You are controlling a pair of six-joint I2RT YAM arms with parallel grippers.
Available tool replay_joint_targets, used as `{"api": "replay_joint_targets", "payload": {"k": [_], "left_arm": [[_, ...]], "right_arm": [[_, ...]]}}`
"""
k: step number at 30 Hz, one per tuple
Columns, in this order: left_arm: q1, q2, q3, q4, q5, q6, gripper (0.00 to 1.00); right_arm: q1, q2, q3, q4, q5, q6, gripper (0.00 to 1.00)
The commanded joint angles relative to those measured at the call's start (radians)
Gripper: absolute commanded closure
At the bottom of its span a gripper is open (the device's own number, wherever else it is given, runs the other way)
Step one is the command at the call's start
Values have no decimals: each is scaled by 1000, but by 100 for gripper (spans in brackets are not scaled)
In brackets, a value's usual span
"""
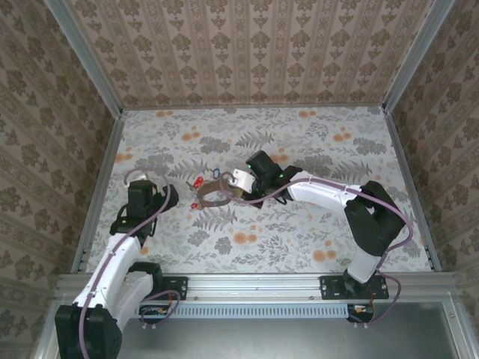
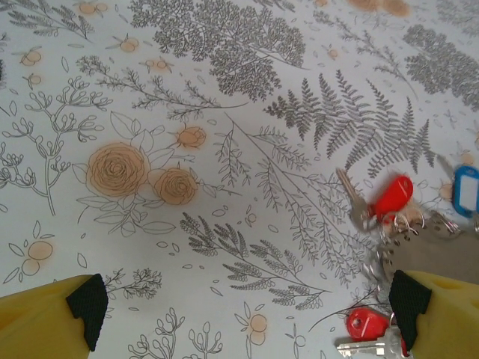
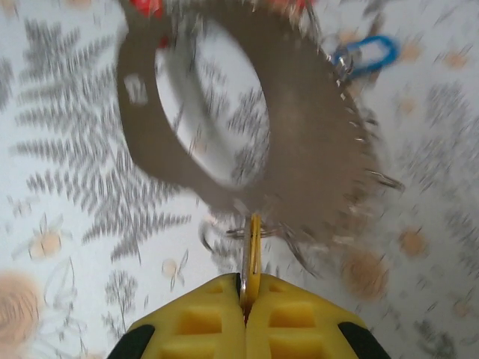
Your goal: Put the keys on the keyring
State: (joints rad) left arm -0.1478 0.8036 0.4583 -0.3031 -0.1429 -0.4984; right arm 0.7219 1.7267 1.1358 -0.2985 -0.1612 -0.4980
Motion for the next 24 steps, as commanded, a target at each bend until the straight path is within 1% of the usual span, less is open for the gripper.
{"api": "replay_joint_targets", "payload": {"k": [1, 4, 6, 9, 12, 15, 19, 24], "left_arm": [[9, 4, 4, 13, -3, 17, 0], [10, 20, 18, -10, -31, 41, 0], [10, 36, 25, -12, -30, 54, 0], [10, 68, 26, 8, 6, 65, 0], [9, 102, 24, 47, 71, 93, 0], [8, 118, 32, 48, 72, 107, 0], [7, 103, 36, 59, 62, 160, 0], [6, 136, 63, 54, 48, 200, 0]], "right_arm": [[-21, -52, -48, -56, 44, -78, 100], [-44, -79, -84, -122, 51, -149, 100], [-57, -83, -100, -167, 62, -189, 100], [-78, -71, -122, -226, 80, -229, 98], [-96, -67, -156, -234, 86, -244, 98], [-113, -89, -213, -234, 116, -253, 93], [-151, -144, -279, -234, 127, -268, 91], [-190, -205, -347, -260, 139, -304, 82]]}}
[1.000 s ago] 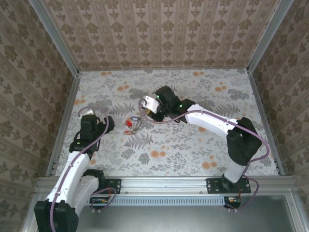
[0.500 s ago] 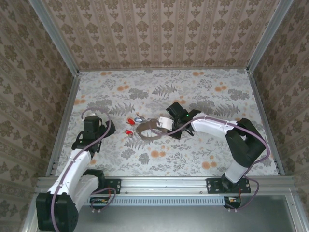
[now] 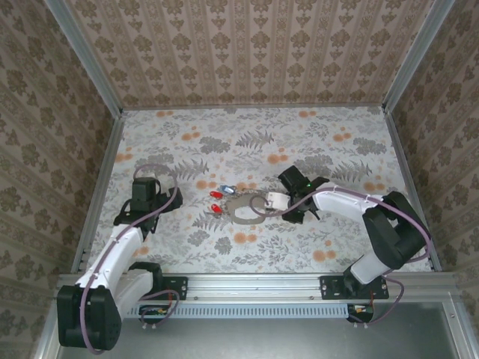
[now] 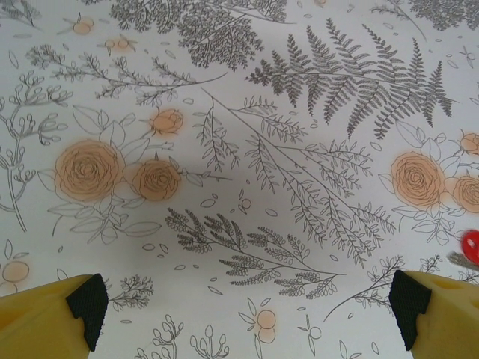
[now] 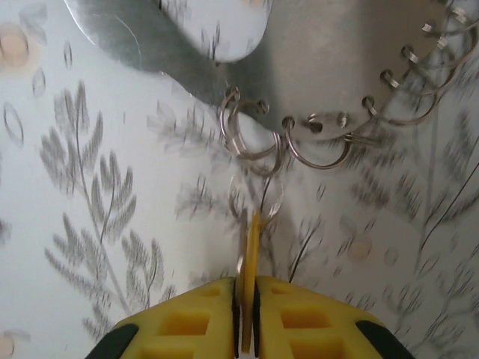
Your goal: Put the keys on the keyring
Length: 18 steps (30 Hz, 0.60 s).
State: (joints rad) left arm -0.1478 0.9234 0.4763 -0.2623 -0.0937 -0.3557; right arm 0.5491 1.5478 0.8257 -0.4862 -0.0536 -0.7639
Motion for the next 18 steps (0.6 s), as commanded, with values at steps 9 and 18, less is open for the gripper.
{"api": "replay_joint_targets", "payload": {"k": [9, 18], "left_arm": [[4, -31, 42, 37, -109, 99, 0], [4, -117, 122, 2, 47, 332, 0]], "right_arm": [[-52, -147, 10, -130, 19, 36, 62], [-175, -615, -32, 220, -212, 349, 1]]}}
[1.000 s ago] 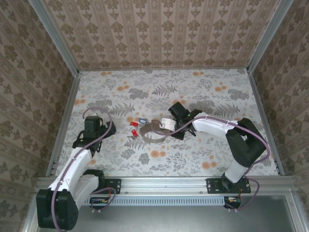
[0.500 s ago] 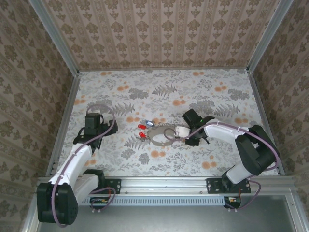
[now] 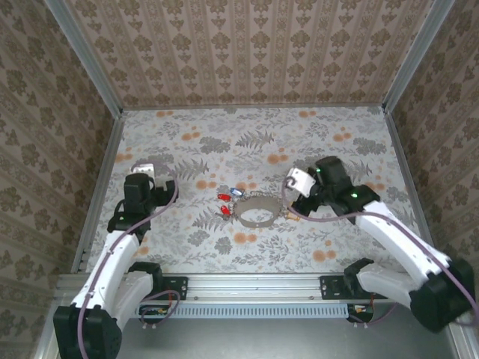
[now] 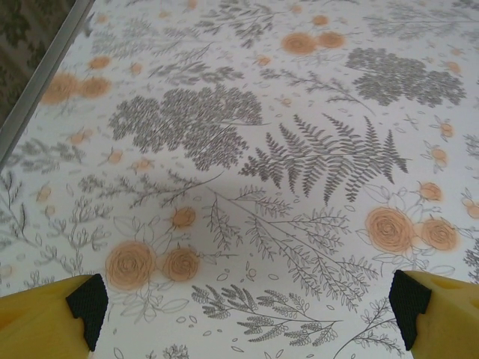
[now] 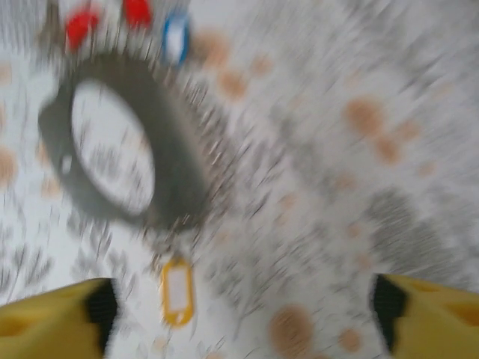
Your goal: Put the keys on the keyring
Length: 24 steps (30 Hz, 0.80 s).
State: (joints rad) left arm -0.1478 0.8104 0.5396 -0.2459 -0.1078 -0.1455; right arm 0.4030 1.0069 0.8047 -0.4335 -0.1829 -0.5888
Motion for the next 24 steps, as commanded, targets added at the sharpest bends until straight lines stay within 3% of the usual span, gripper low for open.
{"api": "replay_joint_targets", "payload": {"k": [1, 6, 9, 12, 15, 17, 24], "left_arm": [[4, -5, 65, -5, 72, 152, 0], [1, -25, 31, 118, 71, 236, 0], [0, -4, -64, 293, 63, 223, 0], [2, 55, -186, 501, 78, 219, 0], [2, 134, -231, 630, 84, 192, 0], [7, 190, -228, 663, 78, 204, 0], [31, 393, -216, 842, 106, 227, 0]], "right_arm": [[-36, -113, -30, 234, -59, 256, 1], [-44, -301, -200, 478, 181, 529, 0], [-50, -389, -345, 586, 351, 569, 0], [-82, -406, -504, 742, 440, 571, 0], [-153, -340, -630, 926, 442, 579, 0], [-227, -247, -677, 1044, 380, 611, 0], [-397, 172, -630, 1365, 201, 614, 0]]}}
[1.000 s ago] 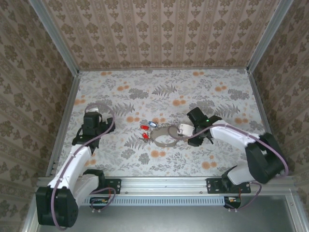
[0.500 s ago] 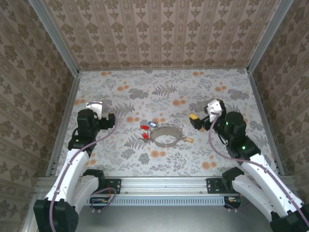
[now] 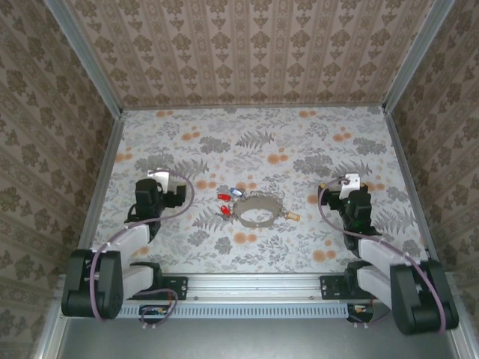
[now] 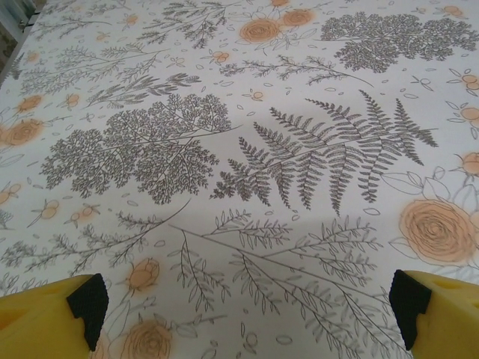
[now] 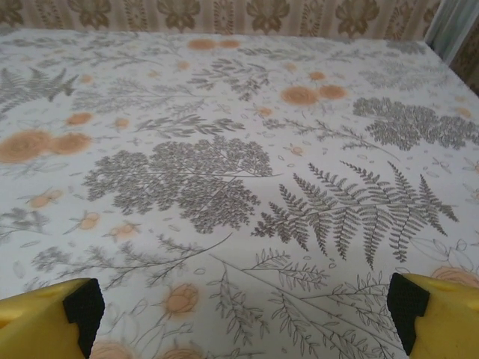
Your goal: Put the keys on the keyring
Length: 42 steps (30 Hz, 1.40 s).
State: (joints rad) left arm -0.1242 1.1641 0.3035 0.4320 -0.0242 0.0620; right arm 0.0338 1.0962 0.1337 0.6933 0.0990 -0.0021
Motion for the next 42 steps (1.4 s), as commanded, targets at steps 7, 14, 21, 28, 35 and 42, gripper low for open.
{"api": "replay_joint_targets", "payload": {"k": [7, 14, 21, 28, 35, 42], "left_arm": [[35, 286, 148, 263, -32, 62, 0], [120, 385, 85, 480, 41, -7, 0], [110, 378, 116, 399, 6, -16, 0], [107, 371, 106, 410, 5, -13, 0], [106, 370, 105, 411, 2, -13, 0], [106, 369, 105, 411, 3, -14, 0]], "right_arm": [[-79, 353, 164, 297, -185, 53, 0], [-56, 448, 231, 268, -194, 21, 0], [-55, 440, 259, 197, -216, 8, 0], [-48, 433, 270, 170, -147, 30, 0], [-40, 433, 271, 168, -127, 27, 0], [-41, 436, 277, 159, -129, 29, 0]]}}
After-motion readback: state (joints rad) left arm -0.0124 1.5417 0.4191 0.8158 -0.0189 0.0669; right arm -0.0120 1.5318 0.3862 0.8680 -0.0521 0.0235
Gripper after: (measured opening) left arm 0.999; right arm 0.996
